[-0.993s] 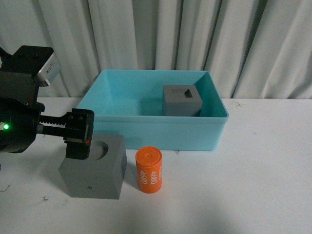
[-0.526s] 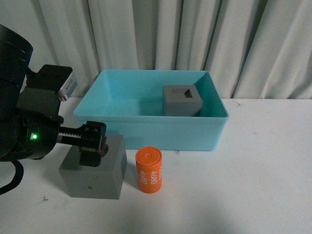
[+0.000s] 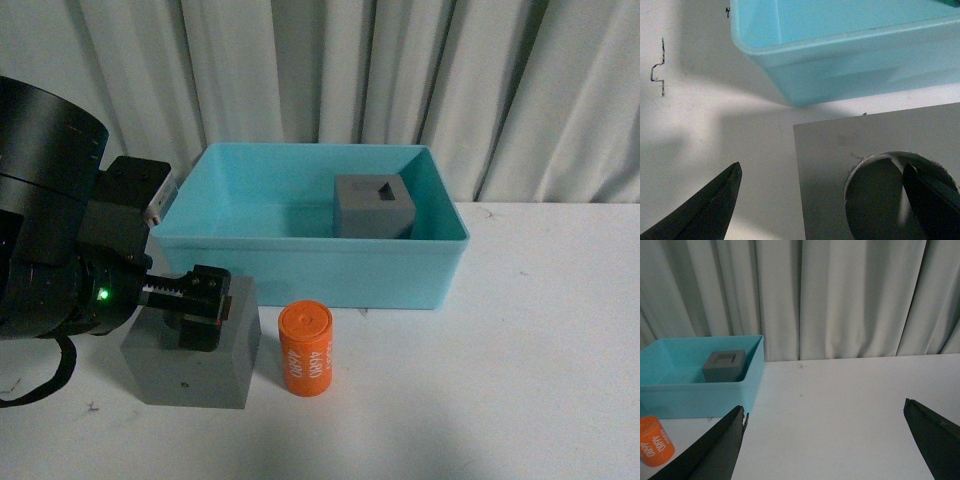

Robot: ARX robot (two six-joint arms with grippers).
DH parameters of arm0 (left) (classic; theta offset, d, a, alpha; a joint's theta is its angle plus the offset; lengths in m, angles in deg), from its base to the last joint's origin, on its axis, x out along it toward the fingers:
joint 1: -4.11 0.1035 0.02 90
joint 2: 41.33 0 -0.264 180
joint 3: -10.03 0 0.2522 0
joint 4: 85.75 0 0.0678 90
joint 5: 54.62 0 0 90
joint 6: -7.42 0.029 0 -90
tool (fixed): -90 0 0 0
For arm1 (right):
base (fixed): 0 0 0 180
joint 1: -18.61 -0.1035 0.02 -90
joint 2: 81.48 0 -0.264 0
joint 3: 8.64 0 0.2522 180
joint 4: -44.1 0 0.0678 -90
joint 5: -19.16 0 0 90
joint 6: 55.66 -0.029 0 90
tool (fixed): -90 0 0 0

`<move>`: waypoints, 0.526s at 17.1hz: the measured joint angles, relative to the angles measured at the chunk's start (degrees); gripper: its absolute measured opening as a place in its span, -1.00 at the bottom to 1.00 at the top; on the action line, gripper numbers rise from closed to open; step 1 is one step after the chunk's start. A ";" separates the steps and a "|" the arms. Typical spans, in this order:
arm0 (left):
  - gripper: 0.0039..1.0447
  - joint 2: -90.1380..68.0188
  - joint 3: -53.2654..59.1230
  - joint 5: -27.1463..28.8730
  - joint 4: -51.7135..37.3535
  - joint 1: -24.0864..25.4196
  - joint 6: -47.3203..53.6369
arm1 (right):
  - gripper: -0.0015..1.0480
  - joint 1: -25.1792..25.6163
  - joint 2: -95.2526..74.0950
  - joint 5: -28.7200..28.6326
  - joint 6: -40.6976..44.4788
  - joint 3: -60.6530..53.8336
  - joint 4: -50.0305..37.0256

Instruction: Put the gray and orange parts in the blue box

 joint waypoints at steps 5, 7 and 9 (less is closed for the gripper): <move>0.19 -0.98 -0.46 -0.37 -0.44 -0.42 0.11 | 0.87 0.00 0.00 0.00 0.00 0.00 0.00; -0.28 -1.07 -0.46 -0.22 -0.31 -0.31 0.17 | 0.87 0.00 0.00 0.00 0.00 0.00 0.00; -0.54 -0.92 -0.74 -0.57 0.07 -0.26 0.00 | 0.87 0.00 0.00 0.00 0.00 0.00 0.00</move>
